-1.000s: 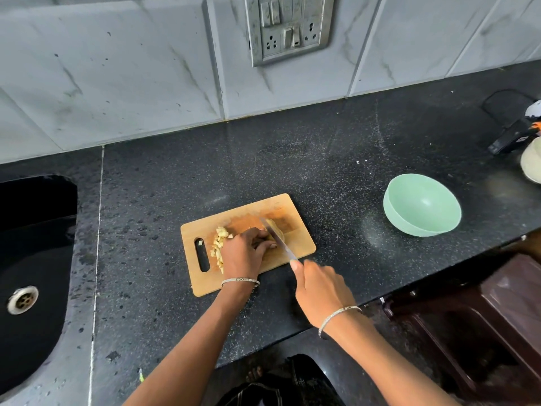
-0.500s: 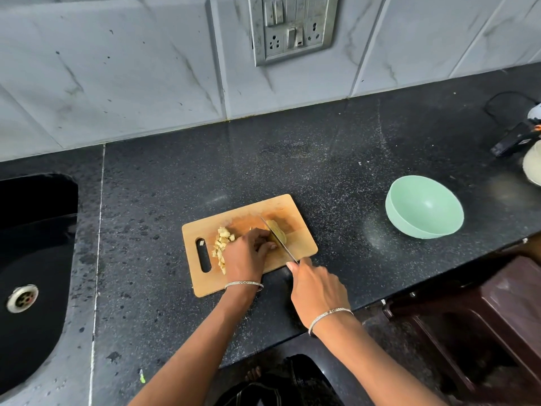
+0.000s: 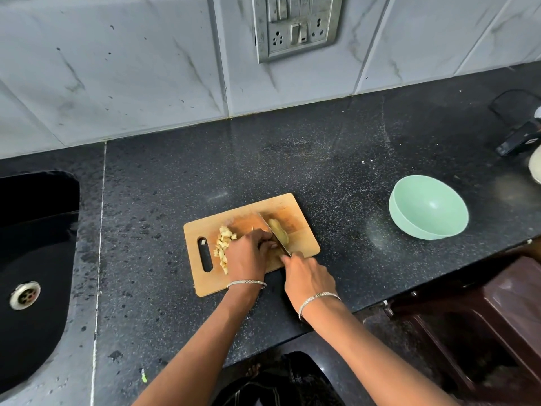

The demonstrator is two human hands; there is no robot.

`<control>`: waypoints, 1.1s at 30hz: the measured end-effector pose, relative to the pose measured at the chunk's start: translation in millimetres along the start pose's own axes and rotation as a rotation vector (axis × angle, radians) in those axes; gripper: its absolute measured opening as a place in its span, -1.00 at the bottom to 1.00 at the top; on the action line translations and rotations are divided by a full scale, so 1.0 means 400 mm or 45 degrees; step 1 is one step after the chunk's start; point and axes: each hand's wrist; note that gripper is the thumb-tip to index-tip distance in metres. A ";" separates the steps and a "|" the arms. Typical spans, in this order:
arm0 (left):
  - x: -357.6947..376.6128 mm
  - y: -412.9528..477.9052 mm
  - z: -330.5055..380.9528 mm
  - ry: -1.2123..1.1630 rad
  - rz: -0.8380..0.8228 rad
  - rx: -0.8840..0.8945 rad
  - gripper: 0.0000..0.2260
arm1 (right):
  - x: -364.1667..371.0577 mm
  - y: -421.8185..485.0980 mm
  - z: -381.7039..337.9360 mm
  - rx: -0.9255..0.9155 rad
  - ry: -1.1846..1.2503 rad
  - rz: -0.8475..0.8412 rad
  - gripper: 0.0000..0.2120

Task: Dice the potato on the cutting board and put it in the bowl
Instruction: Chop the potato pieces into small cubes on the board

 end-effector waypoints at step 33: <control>-0.041 0.198 0.054 0.642 -0.784 0.891 -0.63 | -0.063 -0.006 0.156 0.166 0.345 0.108 -0.50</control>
Point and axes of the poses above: each hand's wrist, its own y-axis towards the middle knuckle, its own x-axis out of the palm, z = x × y, and after that the axes turned 6 degrees about z, right-handed
